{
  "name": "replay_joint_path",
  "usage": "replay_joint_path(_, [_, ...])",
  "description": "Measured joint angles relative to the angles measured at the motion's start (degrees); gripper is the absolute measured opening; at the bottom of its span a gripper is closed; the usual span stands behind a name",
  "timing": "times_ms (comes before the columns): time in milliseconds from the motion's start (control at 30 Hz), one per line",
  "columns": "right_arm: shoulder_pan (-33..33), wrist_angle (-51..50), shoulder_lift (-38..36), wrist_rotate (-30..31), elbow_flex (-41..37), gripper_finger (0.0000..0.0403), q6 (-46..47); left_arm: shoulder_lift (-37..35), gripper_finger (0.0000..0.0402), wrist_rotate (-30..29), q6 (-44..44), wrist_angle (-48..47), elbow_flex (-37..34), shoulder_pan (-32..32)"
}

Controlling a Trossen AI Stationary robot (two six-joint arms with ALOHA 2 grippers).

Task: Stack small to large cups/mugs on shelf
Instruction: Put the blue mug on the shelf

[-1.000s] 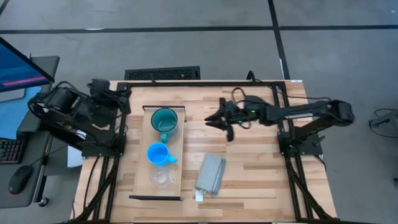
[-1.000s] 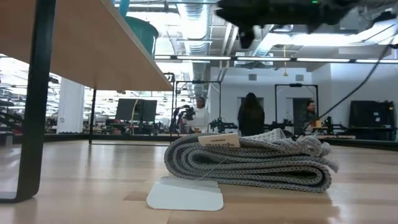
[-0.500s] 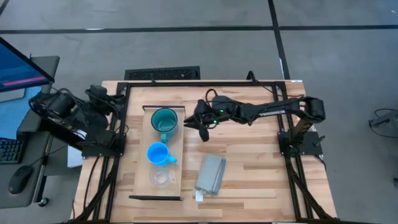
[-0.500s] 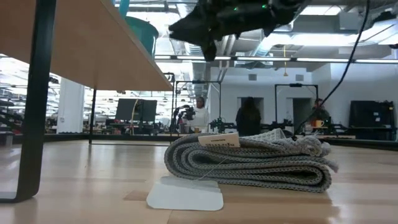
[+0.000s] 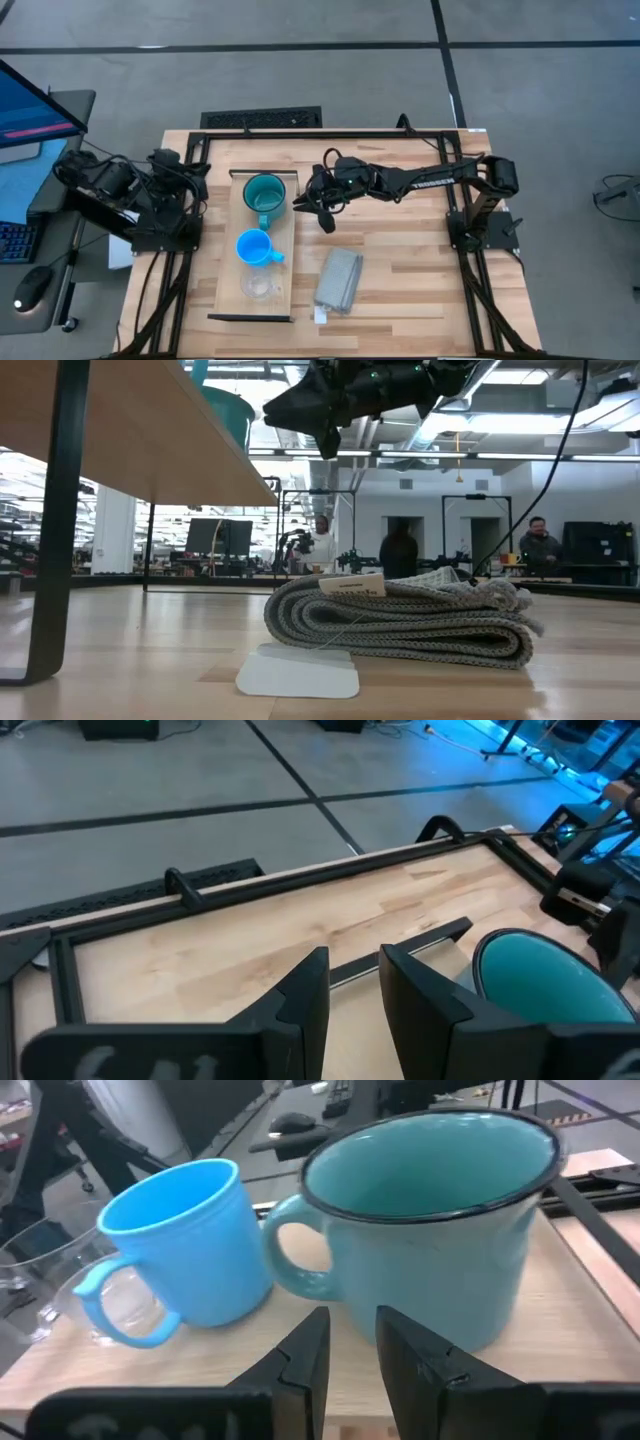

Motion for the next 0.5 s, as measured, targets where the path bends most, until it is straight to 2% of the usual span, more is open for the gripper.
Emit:
replay_joint_path(367, [0.08,0.15,-0.01,-0.02,0.64,0.0107,-0.1,-0.83,0.0082,-1.14,0.5,0.44,-0.61,-0.02])
replay_joint_path(500, [1.11,-1.74,2.69,-0.02,3.59,0.0107,-1.24,-0.83,0.0082,-1.14,0.54,0.43,-0.61,-0.02])
